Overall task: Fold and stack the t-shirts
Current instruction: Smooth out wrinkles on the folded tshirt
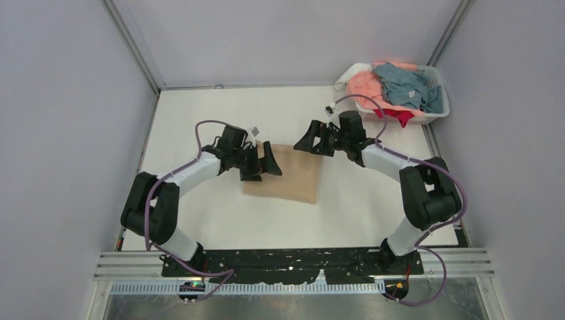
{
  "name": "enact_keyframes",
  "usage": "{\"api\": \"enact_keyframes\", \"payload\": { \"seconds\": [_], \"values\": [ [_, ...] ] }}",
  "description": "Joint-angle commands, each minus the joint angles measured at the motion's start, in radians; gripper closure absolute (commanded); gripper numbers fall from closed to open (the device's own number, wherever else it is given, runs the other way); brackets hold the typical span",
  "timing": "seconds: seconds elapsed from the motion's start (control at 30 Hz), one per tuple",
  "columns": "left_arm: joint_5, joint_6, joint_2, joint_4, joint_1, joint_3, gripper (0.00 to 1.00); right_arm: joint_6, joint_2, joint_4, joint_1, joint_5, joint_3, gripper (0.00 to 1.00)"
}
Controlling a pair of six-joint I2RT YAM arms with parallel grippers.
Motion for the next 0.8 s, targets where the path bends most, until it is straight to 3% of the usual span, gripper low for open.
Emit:
{"api": "enact_keyframes", "payload": {
  "seconds": [0.0, 0.1, 0.23, 0.4, 0.6, 0.67, 0.77],
  "values": [
    [-0.013, 0.008, 0.015, 0.063, 0.004, -0.109, 0.00, 0.030, 0.129, 0.067, -0.004, -0.005, 0.071, 0.05],
    [-0.100, 0.027, 0.015, 0.025, 0.004, -0.162, 0.00, 0.020, 0.228, 0.066, -0.004, 0.037, 0.119, 0.05],
    [-0.090, 0.018, 0.025, 0.079, 0.004, -0.241, 0.00, -0.001, 0.323, 0.037, -0.005, 0.108, 0.159, 0.05],
    [-0.070, -0.001, 0.018, 0.110, 0.004, -0.253, 0.00, -0.011, 0.330, 0.019, -0.005, 0.129, 0.170, 0.05],
    [-0.134, 0.007, -0.137, 0.055, 0.004, -0.198, 0.01, -0.109, 0.126, -0.064, 0.010, 0.156, 0.153, 0.05],
    [-0.191, 0.010, -0.165, 0.020, 0.012, -0.143, 0.01, -0.125, 0.028, -0.054, 0.025, 0.156, 0.100, 0.05],
    [-0.168, 0.016, -0.129, -0.010, 0.059, -0.010, 0.00, -0.113, -0.121, 0.062, 0.066, 0.108, -0.063, 0.05]
  ]
}}
